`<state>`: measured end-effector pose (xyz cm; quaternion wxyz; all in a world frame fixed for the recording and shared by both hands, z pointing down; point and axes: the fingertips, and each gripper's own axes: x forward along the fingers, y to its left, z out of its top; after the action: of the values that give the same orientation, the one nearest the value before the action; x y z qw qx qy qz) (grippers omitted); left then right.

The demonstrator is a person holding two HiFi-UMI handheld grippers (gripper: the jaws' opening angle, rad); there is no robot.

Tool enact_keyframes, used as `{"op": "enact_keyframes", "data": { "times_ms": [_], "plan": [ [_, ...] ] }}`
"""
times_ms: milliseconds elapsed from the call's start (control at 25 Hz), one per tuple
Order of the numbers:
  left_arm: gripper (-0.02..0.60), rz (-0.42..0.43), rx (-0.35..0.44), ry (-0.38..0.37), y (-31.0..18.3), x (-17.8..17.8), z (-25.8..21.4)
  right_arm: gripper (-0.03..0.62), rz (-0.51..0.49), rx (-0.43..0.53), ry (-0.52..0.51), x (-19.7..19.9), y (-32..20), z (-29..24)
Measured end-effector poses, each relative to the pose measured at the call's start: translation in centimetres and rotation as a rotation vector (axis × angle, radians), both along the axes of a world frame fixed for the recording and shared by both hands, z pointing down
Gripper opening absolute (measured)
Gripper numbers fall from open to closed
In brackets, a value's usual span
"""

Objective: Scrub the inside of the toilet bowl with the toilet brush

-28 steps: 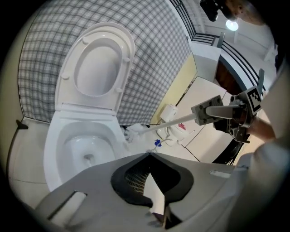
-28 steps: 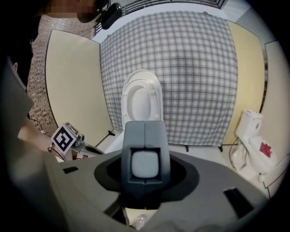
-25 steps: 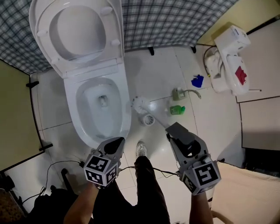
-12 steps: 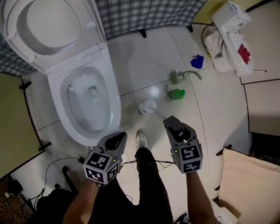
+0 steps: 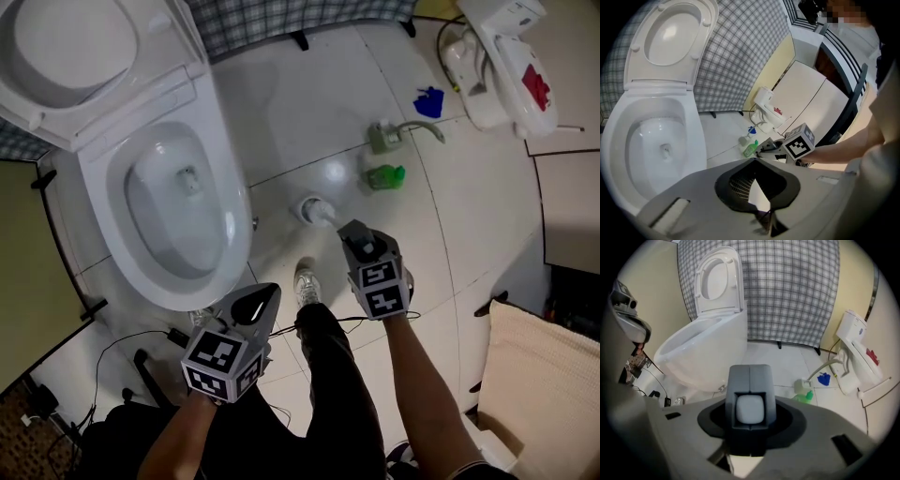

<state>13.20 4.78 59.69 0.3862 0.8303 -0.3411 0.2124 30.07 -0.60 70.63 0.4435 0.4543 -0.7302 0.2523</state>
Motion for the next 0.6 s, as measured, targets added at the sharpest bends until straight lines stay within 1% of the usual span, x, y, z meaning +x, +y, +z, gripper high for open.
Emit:
{"op": "enact_keyframes", "data": {
  "times_ms": [280, 440, 600],
  "plan": [
    [0.009, -0.03, -0.005, -0.023, -0.2, -0.8, 1.2, 0.184, -0.053, -0.034, 0.009, -1.0, -0.9, 3.6],
    [0.009, -0.042, -0.005, -0.027, -0.2, -1.1, 1.3, 0.184, -0.093, -0.052, 0.031, -1.3, -1.4, 5.4],
    [0.009, -0.083, -0.006, -0.025, -0.1, -1.6, 1.2, 0.184, -0.12, -0.087, 0.043, -1.6, -1.3, 6.8]
  ]
}}
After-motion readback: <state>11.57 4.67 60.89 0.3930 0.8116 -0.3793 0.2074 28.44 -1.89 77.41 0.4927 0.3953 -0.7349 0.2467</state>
